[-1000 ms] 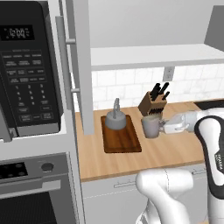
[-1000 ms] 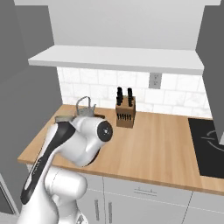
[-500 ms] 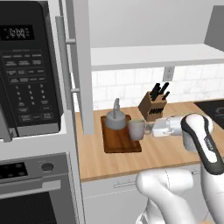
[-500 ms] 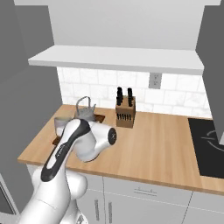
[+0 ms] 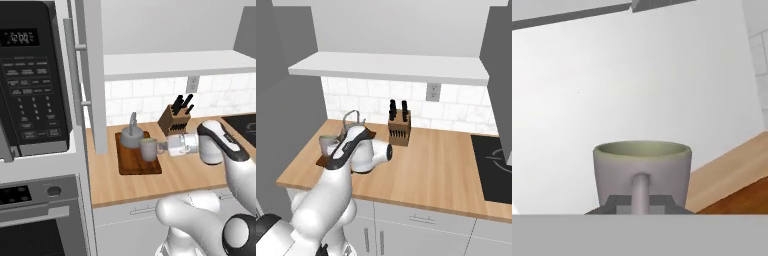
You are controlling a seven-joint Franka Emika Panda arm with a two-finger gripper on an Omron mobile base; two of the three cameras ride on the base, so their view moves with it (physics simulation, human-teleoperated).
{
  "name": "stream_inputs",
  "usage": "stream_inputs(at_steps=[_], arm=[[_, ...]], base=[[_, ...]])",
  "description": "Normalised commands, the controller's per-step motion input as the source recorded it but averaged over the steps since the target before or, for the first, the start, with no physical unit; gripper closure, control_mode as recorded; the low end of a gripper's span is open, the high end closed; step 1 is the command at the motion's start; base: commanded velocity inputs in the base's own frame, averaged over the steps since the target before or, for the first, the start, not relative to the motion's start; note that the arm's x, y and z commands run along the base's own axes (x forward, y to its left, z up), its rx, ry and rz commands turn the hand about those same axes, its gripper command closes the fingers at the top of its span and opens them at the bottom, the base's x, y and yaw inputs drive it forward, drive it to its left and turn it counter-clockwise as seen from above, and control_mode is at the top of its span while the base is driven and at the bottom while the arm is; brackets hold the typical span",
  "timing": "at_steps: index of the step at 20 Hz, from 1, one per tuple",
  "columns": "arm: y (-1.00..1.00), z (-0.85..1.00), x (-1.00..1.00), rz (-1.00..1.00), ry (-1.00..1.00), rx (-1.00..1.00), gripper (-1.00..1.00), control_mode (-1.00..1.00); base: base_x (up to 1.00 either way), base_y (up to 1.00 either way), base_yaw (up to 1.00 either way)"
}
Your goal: Pick the kettle from the counter and place it on the tray. Then pick the mug from the cabinet and place it on the tray. Then close the cabinet doors.
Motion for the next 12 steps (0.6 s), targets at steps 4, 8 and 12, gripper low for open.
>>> stream_inputs(at_steps=[4,8,12], arm=[[0.00,-0.17,0.20,0.16,-0.05,0.00,1.00,-1.00],[0.00,-0.21,0.21,0.11,-0.10,0.00,1.00,-1.00],[0.00,-0.25,0.21,0.03,-0.19,0.00,1.00,-1.00]], base=[[0.00,0.00,0.00],[0.00,0.00,0.00],[0.00,0.00,0.00]])
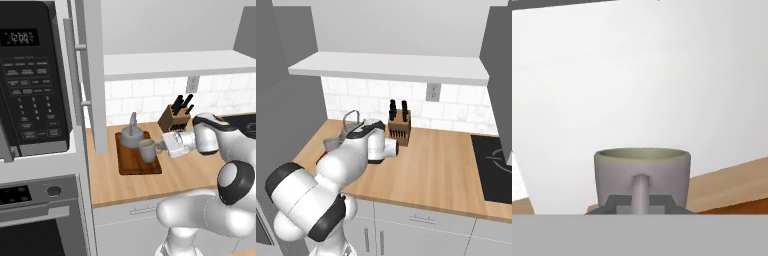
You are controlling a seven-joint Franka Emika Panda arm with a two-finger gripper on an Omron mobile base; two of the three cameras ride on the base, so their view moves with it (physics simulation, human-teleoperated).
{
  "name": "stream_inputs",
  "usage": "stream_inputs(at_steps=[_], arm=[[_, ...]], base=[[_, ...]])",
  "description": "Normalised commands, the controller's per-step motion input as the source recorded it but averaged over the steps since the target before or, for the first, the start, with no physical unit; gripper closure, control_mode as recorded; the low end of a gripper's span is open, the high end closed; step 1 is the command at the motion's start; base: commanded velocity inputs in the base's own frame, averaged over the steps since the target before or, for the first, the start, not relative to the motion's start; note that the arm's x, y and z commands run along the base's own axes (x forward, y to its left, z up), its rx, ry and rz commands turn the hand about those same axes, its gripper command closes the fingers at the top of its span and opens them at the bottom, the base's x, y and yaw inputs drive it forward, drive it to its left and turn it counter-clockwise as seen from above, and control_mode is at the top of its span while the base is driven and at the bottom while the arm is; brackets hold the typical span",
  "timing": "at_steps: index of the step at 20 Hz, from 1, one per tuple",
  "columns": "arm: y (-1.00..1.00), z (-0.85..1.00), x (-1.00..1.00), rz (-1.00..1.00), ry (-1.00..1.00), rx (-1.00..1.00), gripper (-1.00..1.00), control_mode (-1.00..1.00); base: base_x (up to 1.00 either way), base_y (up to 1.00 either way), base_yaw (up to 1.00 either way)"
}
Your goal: Pick the kettle from the counter and place it on the tray. Then pick the mug from the cabinet and place it on the tray. Then close the cabinet doors.
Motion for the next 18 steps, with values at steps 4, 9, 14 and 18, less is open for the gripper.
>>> stream_inputs(at_steps=[4,9,14,18], arm=[[0.00,-0.29,0.20,0.00,-0.14,0.00,1.00,-1.00],[0.01,-0.23,0.22,0.00,-0.06,0.00,1.00,-1.00],[0.15,-0.16,0.24,0.00,-0.01,0.00,1.00,-1.00],[0.17,-0.21,0.25,0.00,0.00,0.00,1.00,-1.00]], base=[[0.00,0.00,0.00],[0.00,0.00,0.00],[0.00,0.00,0.00],[0.00,0.00,0.00]])
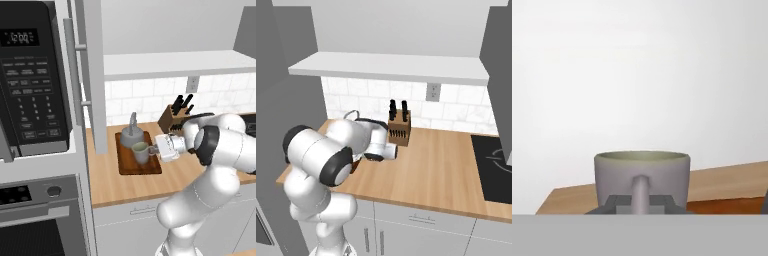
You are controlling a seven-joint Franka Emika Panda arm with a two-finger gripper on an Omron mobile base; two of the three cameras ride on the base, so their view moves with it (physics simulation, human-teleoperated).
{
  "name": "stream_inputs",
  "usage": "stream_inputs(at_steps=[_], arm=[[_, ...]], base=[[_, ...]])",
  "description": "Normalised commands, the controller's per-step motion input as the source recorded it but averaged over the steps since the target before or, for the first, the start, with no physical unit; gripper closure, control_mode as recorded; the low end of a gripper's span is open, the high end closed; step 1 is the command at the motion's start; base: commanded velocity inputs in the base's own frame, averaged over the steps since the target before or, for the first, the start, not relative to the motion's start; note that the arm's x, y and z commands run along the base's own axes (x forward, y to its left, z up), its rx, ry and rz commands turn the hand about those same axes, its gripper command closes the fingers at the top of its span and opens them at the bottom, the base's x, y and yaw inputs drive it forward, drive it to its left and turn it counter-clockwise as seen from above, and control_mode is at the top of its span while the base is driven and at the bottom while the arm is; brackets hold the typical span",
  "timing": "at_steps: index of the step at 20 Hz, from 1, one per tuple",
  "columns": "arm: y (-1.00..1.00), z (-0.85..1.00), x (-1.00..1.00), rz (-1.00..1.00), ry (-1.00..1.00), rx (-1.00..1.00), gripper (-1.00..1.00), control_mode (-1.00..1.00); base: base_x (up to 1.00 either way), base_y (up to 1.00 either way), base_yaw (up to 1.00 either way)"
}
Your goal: Pick the kettle from the counter and place it on the tray. Then pick the mug from the cabinet and place it on the tray. Then close the cabinet doors.
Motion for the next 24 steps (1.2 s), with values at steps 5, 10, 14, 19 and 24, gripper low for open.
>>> stream_inputs(at_steps=[5,10,14,19,24], arm=[[0.15,-0.29,0.20,0.00,0.00,0.00,1.00,-1.00],[0.06,-0.19,0.30,0.00,-0.03,0.00,1.00,-1.00],[0.01,-0.11,0.32,0.00,-0.06,0.00,1.00,-1.00],[0.03,-0.14,0.27,0.00,-0.04,0.00,1.00,-1.00],[0.00,-0.22,0.17,0.00,-0.01,0.00,1.00,-1.00]], base=[[0.00,0.00,0.00],[0.00,0.00,0.00],[0.00,0.00,0.00],[0.00,0.00,0.00],[0.00,0.00,0.00]])
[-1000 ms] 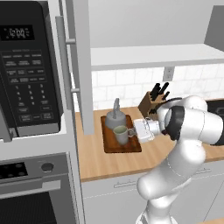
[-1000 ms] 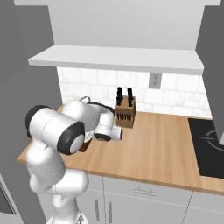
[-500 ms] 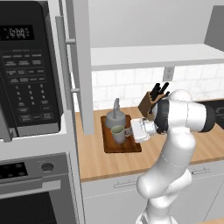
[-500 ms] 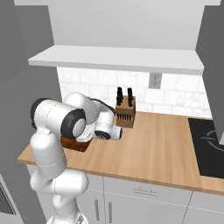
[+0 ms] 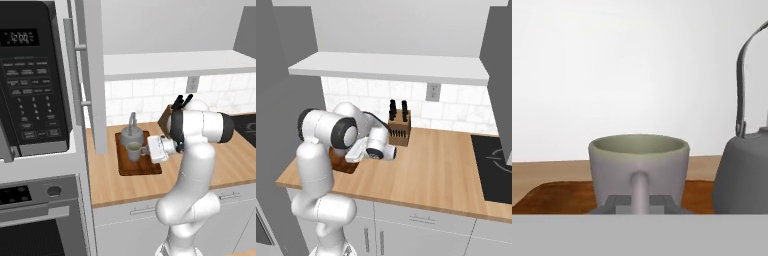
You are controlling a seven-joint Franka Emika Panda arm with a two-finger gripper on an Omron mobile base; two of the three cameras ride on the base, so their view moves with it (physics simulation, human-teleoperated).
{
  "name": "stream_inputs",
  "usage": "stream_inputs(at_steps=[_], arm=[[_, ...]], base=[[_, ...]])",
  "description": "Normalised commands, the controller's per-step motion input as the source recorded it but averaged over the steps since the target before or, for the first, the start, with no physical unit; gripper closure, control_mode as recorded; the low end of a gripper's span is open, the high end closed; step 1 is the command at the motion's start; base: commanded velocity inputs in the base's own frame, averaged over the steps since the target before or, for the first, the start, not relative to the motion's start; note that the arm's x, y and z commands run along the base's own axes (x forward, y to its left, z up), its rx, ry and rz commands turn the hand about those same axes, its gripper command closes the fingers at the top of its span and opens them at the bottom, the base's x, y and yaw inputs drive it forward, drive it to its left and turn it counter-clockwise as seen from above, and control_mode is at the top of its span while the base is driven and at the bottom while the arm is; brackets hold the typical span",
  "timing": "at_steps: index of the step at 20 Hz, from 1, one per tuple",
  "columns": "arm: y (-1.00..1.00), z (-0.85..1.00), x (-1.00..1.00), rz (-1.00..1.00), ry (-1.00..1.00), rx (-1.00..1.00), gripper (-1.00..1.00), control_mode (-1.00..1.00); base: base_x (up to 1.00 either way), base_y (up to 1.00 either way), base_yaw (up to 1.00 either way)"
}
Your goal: Pick the kettle from the counter and place it on the tray. Then pick the mug from the cabinet and place it on the tray. Then close the cabinet doors.
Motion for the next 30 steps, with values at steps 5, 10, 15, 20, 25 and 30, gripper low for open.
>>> stream_inputs(at_steps=[5,10,15,20,25,30], arm=[[0.00,-0.10,0.05,0.00,-0.02,0.00,1.00,-1.00],[0.00,0.02,-0.01,0.00,-0.05,0.00,1.00,-1.00],[0.00,0.03,-0.10,0.00,-0.05,0.00,1.00,-1.00],[0.00,0.03,-0.13,0.00,-0.04,0.00,-1.00,-1.00],[0.00,0.02,-0.03,0.00,-0.06,0.00,-1.00,-1.00],[0.00,0.04,0.00,0.00,-0.01,0.00,-1.00,-1.00]], base=[[0.00,0.00,0.00],[0.00,0.00,0.00],[0.00,0.00,0.00],[0.00,0.00,0.00],[0.00,0.00,0.00],[0.00,0.00,0.00]])
